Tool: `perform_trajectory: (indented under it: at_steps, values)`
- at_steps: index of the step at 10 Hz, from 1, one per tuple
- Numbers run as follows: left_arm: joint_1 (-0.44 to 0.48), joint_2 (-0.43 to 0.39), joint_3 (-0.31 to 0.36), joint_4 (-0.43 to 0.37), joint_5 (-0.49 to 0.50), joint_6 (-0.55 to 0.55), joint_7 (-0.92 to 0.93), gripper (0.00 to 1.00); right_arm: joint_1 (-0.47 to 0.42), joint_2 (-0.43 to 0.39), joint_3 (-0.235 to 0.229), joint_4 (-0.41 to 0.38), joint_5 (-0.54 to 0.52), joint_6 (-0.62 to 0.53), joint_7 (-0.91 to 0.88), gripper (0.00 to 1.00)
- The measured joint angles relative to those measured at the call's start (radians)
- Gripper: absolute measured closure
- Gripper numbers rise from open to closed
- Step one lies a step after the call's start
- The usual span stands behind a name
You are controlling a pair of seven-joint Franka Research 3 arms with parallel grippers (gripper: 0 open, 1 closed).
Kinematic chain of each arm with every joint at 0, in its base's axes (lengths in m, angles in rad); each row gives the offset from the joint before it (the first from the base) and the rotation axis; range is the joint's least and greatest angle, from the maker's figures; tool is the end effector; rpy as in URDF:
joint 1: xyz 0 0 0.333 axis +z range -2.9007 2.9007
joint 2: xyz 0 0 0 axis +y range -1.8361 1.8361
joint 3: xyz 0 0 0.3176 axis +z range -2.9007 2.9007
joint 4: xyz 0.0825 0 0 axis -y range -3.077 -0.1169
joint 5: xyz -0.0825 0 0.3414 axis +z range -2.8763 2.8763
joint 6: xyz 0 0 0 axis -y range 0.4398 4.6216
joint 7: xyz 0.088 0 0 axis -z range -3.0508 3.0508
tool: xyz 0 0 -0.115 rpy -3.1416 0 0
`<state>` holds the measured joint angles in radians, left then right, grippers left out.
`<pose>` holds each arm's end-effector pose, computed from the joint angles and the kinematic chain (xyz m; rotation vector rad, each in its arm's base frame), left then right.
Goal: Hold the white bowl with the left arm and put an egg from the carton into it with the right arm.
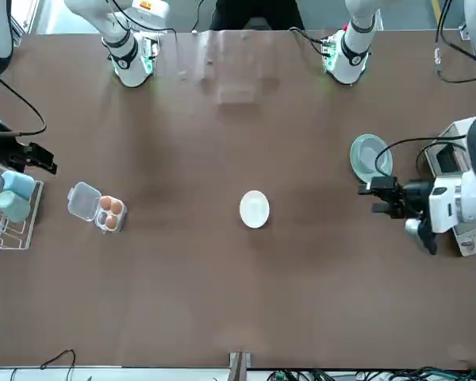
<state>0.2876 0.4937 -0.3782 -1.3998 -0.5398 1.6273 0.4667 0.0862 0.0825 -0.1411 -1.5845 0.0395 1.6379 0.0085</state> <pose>0.6271 -0.0671 0.4514 2.3401 -0.5208 -0.1107 0.5402 -0.0223 0.5750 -3.1112 0.1032 0.0430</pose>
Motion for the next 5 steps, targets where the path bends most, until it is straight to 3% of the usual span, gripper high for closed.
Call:
perform_trajectory:
  at_steps: [5]
  values:
    - [-0.072,0.113,-0.006,-0.017,-0.016,0.115,0.507,0.00,0.000,0.001,0.000,-0.003,0.000,0.001,0.000,0.00]
